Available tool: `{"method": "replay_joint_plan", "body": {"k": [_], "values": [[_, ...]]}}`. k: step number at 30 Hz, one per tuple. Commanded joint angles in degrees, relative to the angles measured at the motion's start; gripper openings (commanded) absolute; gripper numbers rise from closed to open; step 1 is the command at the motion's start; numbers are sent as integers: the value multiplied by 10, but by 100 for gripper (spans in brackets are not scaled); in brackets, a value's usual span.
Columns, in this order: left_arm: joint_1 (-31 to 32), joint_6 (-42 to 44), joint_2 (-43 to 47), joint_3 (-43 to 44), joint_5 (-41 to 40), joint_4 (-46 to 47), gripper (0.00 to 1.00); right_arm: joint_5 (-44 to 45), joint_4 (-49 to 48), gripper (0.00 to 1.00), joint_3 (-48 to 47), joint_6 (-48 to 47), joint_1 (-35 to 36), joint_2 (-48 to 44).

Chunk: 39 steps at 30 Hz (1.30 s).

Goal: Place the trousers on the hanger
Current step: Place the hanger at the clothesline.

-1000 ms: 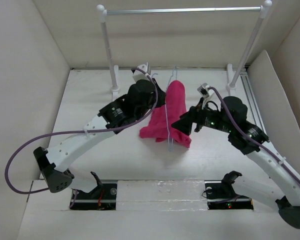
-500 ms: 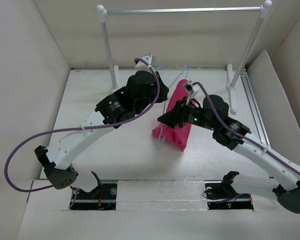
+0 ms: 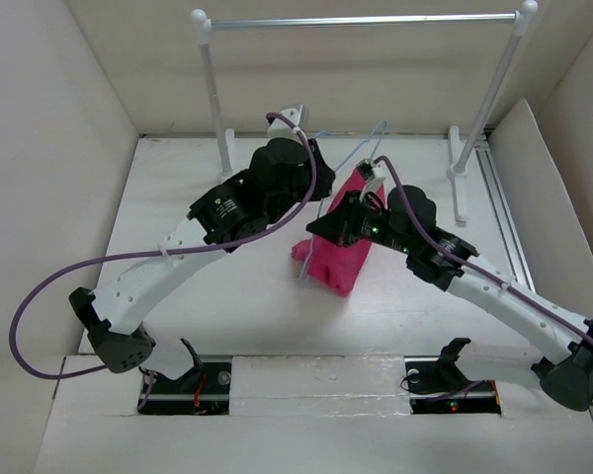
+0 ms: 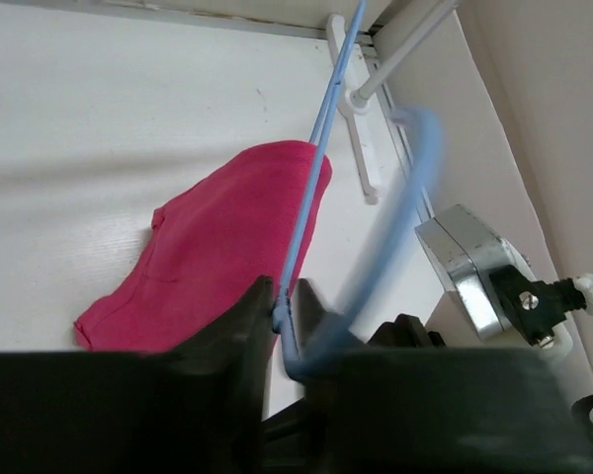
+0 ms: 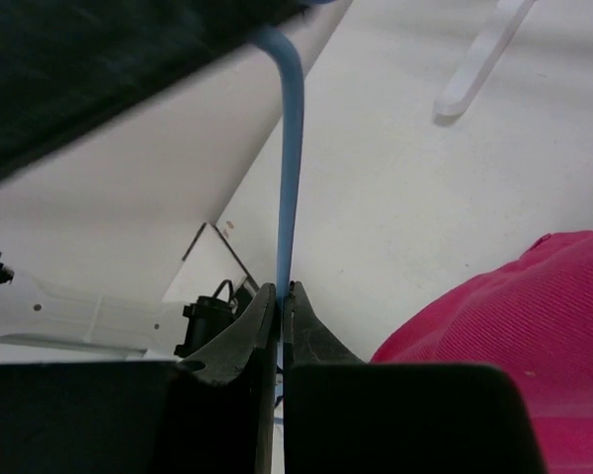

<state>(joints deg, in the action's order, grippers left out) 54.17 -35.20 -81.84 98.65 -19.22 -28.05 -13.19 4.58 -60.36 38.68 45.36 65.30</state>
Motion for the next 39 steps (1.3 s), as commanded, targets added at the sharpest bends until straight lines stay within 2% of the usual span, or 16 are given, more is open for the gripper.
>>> {"method": "replay_joint_plan", "body": {"k": [1,4,6,7,8,9,11,14,19,24,26,32,39], "values": [[-13,7,20,58,32,107,27,-45,-99,0,-30,9,-15,-18],[-31,30,25,86,48,99,56,-83,-97,0,-81,10,-69,-12],[-37,48,30,101,49,99,61,-117,-82,0,-110,4,-112,8],[-37,66,41,117,44,93,73,-132,-53,0,-161,-20,-141,27],[-37,66,41,117,44,93,73,-132,-53,0,-162,-20,-142,39],[-37,71,47,119,42,92,88,-142,-48,0,-178,-28,-169,47],[-37,77,63,118,34,82,99,-174,-48,0,-218,-33,-201,70],[-37,75,97,85,17,67,99,-220,-48,0,-288,-34,-263,112],[-37,48,182,-95,-28,38,99,-278,4,0,-402,-34,-380,191],[-37,-7,260,-244,-36,-24,99,-315,26,0,-503,-31,-461,274],[-37,-45,310,-309,-32,-27,99,-337,46,0,-569,-29,-500,353],[-37,-69,331,-341,-38,-48,99,-362,66,0,-659,-23,-535,422],[-37,-79,329,-359,-27,-51,99,-391,38,0,-672,16,-580,469]]}}
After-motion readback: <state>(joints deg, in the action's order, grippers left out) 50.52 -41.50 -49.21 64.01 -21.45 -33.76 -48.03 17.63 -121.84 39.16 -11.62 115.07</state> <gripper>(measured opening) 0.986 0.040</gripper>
